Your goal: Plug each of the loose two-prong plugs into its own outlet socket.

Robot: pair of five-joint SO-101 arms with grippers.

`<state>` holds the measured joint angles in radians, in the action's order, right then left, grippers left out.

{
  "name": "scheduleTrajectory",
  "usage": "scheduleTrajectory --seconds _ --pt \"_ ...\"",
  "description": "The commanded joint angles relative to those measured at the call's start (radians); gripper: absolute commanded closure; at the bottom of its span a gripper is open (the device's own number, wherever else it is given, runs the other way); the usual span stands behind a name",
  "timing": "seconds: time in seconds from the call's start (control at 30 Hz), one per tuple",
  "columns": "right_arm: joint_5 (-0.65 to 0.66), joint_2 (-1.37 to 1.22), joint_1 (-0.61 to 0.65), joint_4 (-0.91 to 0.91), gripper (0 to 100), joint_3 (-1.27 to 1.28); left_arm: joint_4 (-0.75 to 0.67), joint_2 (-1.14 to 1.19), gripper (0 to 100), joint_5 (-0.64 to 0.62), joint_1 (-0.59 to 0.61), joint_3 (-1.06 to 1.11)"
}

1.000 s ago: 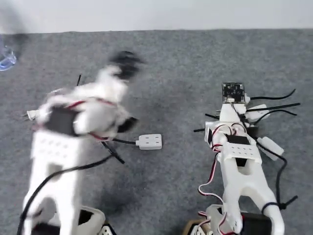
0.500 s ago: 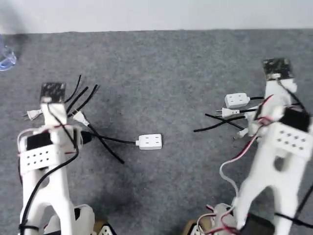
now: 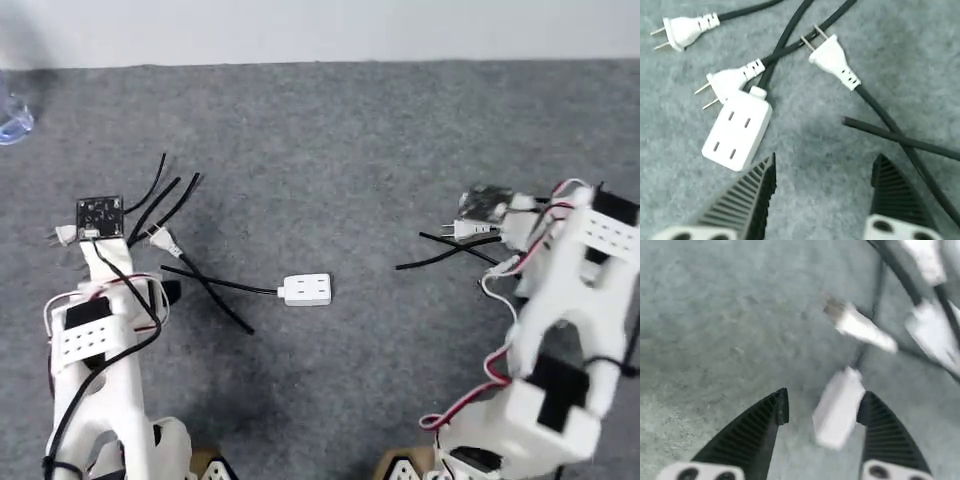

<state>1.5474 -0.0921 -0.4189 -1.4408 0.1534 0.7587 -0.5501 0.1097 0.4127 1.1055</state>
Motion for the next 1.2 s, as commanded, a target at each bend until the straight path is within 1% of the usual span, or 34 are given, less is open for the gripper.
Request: scheduleTrajectory --seconds 0.0,0.1,0.2,0.47,0.57,0.67,0.93,1.0,1.03,1.17 --pt "0.026 -0.074 0.039 0.062 72.0 -0.109 -0.028 -0.012 71 -0.009 -0.068 0.007" --pt "0.026 -0.165 0.05 0.071 71.9 -0.189 -0.028 -0.012 71 -0.005 -0.127 0.021" --pt "0.026 -0.248 0.051 0.071 71.9 -0.267 -0.026 -0.012 71 -0.003 -0.144 0.025" --pt "0.026 -0.386 0.061 0.071 72.0 -0.387 -0.026 -0.012 71 -0.002 -0.141 0.027" --pt "0.026 -0.386 0.079 0.056 71.9 -0.394 -0.028 -0.012 71 -0.002 -0.141 0.027" --pt "0.026 -0.371 0.105 -0.016 71.9 -0.427 -0.029 -0.012 71 -0.002 -0.141 0.027" --pt "0.026 -0.464 0.11 -0.016 72.3 -0.425 -0.028 -0.012 71 -0.002 -0.14 0.036" --pt "0.026 -0.479 0.102 -0.016 75.6 -0.425 -0.028 -0.012 71 -0.002 -0.14 0.036" --pt "0.026 -0.486 0.096 -0.016 78.9 -0.427 -0.028 -0.012 71 -0.002 -0.14 0.036" --pt "0.026 -0.493 0.064 -0.005 97.2 -0.428 -0.028 -0.012 71 -0.002 -0.14 0.036"
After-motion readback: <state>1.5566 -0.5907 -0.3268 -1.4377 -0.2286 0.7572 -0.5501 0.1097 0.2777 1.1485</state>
